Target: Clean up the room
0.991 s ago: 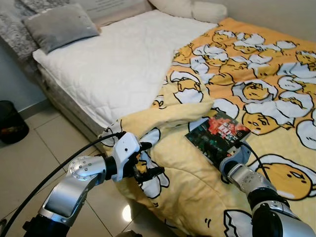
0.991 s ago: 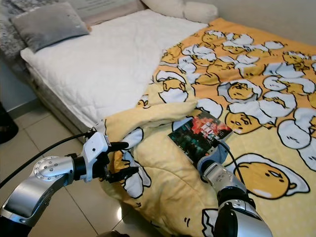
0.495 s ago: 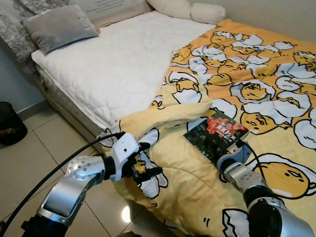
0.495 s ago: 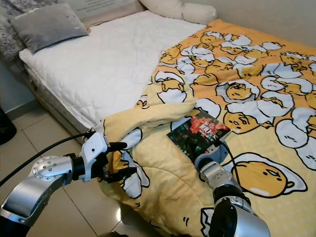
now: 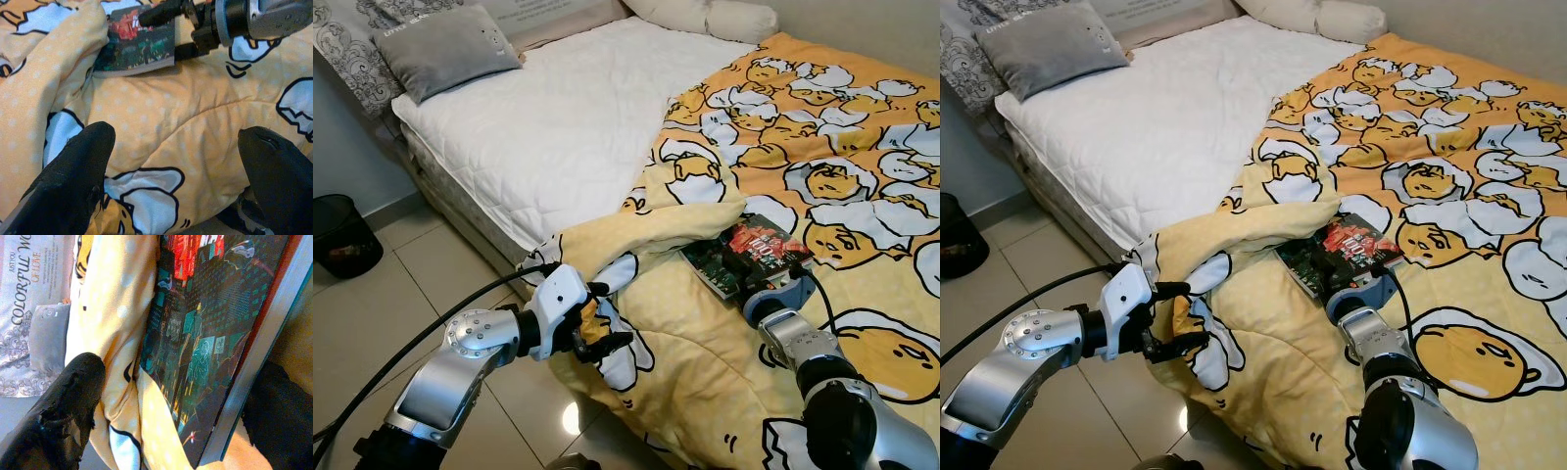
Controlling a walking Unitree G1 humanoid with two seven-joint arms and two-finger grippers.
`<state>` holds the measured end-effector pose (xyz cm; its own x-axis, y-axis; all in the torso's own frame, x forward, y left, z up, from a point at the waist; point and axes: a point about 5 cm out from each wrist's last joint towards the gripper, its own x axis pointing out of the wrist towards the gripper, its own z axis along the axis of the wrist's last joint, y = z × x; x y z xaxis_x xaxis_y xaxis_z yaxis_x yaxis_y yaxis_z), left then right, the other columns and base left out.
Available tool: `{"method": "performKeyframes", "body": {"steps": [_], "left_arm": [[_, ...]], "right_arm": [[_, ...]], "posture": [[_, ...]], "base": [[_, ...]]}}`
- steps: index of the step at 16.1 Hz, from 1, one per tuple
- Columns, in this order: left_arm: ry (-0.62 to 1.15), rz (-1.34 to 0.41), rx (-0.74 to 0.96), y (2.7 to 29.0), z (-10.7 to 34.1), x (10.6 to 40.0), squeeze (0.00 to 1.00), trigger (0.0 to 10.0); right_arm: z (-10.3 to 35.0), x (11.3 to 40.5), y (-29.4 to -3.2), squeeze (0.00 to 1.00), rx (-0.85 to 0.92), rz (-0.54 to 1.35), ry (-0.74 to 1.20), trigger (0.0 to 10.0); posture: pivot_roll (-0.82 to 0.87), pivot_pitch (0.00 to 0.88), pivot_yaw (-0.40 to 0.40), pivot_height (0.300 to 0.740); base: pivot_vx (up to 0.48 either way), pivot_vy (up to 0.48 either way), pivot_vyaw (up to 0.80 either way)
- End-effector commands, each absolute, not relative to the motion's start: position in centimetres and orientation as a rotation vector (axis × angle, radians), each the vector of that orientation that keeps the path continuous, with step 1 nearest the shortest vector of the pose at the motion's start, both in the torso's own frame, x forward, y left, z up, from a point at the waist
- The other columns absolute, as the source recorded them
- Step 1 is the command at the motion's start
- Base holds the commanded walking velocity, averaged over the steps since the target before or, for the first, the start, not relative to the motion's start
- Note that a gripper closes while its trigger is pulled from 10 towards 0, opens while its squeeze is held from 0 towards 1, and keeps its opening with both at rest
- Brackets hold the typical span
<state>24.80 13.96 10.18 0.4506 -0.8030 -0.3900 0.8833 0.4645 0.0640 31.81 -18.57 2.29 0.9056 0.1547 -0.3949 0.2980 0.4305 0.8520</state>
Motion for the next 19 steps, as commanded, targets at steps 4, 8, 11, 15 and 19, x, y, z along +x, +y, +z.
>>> {"method": "performKeyframes", "body": {"steps": [4, 8, 11, 15, 19], "left_arm": [[0.318, -1.063, 0.306, 14.3, 10.5, 25.1, 0.04, 10.0], [0.319, -1.064, 0.312, 14.5, 10.6, 25.2, 0.04, 10.0], [0.318, -1.066, 0.316, 14.7, 10.6, 25.3, 0.04, 10.0], [0.320, -1.069, 0.321, 14.8, 10.6, 25.4, 0.04, 10.0], [0.317, -1.069, 0.325, 14.8, 10.7, 25.6, 0.04, 10.0]], "right_arm": [[2.2, 32.2, -18.2, 0.00, 1.126, -0.190, 0.462, 0.0], [2.2, 32.3, -17.5, 0.00, 1.128, -0.198, 0.470, 0.0], [2.3, 32.5, -17.4, 0.00, 1.125, -0.222, 0.465, 0.0], [2.5, 32.7, -16.9, 0.00, 1.120, -0.219, 0.465, 0.0], [2.4, 32.7, -16.9, 0.00, 1.108, -0.221, 0.472, 0.0]], "posture": [[-0.03, 0.000, 0.073, 0.740], [-0.02, 0.000, 0.078, 0.740], [-0.02, 0.000, 0.083, 0.740], [-0.02, 0.000, 0.090, 0.740], [-0.01, 0.000, 0.089, 0.740]], "base": [[0.000, 0.000, 0.00], [0.000, 0.000, 0.00], [0.000, 0.000, 0.00], [0.000, 0.000, 0.00], [0.000, 0.000, 0.00]]}}
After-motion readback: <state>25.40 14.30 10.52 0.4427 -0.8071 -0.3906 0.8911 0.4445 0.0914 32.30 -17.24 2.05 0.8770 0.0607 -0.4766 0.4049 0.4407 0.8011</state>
